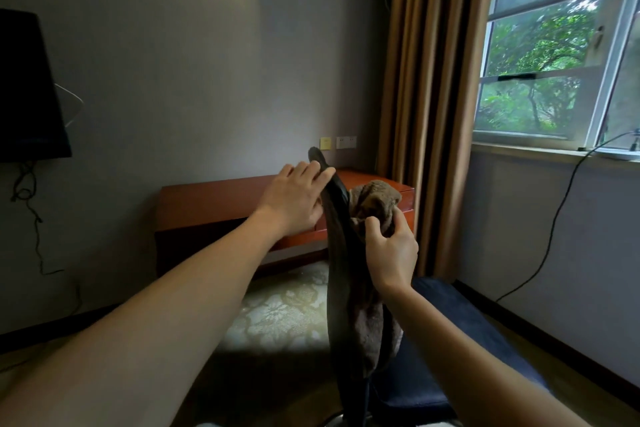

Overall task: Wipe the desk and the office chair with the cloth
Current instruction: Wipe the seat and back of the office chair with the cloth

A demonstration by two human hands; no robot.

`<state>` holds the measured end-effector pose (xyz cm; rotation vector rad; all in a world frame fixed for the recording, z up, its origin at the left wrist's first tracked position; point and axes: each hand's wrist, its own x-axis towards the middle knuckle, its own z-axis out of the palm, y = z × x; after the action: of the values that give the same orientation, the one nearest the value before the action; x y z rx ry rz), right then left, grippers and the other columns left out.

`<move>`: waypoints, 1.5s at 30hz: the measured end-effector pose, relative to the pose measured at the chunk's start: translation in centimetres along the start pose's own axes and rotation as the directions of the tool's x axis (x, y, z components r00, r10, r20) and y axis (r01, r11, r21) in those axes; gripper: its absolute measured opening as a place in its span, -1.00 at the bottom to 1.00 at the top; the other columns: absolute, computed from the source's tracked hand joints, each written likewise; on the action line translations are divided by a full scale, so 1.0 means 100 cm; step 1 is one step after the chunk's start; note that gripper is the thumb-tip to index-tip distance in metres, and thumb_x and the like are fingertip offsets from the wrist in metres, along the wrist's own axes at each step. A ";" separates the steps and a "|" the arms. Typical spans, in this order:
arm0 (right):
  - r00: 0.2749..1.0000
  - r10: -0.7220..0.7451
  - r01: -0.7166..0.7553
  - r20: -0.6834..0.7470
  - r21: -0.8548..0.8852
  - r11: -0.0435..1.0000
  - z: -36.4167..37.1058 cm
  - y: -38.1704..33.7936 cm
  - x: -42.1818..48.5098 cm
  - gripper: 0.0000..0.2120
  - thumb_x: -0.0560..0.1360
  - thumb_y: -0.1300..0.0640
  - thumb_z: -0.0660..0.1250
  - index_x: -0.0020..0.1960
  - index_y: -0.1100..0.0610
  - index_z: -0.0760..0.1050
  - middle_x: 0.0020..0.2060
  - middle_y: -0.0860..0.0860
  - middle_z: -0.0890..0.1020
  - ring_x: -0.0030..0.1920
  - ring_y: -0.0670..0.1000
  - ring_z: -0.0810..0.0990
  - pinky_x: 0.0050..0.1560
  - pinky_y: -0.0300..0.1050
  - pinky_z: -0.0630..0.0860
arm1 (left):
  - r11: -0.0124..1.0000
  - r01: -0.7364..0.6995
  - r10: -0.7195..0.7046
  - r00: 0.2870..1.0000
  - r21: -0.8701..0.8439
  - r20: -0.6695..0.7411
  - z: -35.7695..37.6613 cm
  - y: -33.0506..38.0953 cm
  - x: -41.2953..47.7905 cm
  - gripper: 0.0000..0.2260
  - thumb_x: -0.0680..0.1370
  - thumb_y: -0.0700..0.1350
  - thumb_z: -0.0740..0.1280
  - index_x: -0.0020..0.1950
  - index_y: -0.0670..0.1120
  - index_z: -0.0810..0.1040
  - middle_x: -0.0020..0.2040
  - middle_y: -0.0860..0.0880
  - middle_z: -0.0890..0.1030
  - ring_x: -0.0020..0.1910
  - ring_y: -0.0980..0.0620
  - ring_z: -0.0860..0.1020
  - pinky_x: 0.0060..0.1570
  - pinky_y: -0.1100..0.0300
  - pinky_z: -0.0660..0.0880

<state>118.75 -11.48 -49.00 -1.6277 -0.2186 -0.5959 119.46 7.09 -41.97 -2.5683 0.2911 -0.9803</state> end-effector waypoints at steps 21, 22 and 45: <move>0.988 -0.076 0.092 -0.135 0.118 0.989 -0.051 -0.016 -0.032 -0.41 0.50 0.15 0.45 0.46 0.01 0.32 0.18 -0.08 0.38 0.20 -0.19 0.37 0.23 -0.55 0.21 | 0.977 -0.176 0.172 0.984 -0.117 -0.046 -0.048 0.073 0.023 -0.62 0.55 -0.17 0.34 0.36 -0.10 0.36 0.26 -0.10 0.48 0.28 -0.11 0.44 0.41 0.04 0.28; 0.987 -0.079 0.097 -0.141 0.128 0.987 -0.054 -0.016 -0.034 -0.39 0.49 0.15 0.45 0.47 -0.01 0.29 0.21 -0.06 0.35 0.25 -0.15 0.36 0.28 -0.47 0.24 | 0.977 -0.189 0.185 0.982 -0.096 -0.047 -0.050 0.078 0.025 -0.61 0.56 -0.13 0.34 0.36 -0.10 0.35 0.26 -0.10 0.48 0.28 -0.12 0.44 0.41 0.01 0.27; 0.872 -0.468 0.365 -0.141 -0.449 0.815 -0.108 0.029 -0.036 -0.33 0.54 0.25 0.34 0.51 0.05 0.06 0.45 0.28 0.12 0.42 0.35 0.18 0.42 0.35 0.24 | 0.908 -0.163 0.124 0.985 -0.386 -0.124 -0.040 0.105 0.037 -0.48 0.63 0.10 0.18 0.53 -0.10 0.26 0.50 -0.06 0.37 0.50 -0.05 0.27 0.50 -0.03 0.07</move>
<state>114.34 -21.70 -52.92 -1.9014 -0.2872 -1.2500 118.85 -4.65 -41.37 -2.8042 0.7675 -1.0841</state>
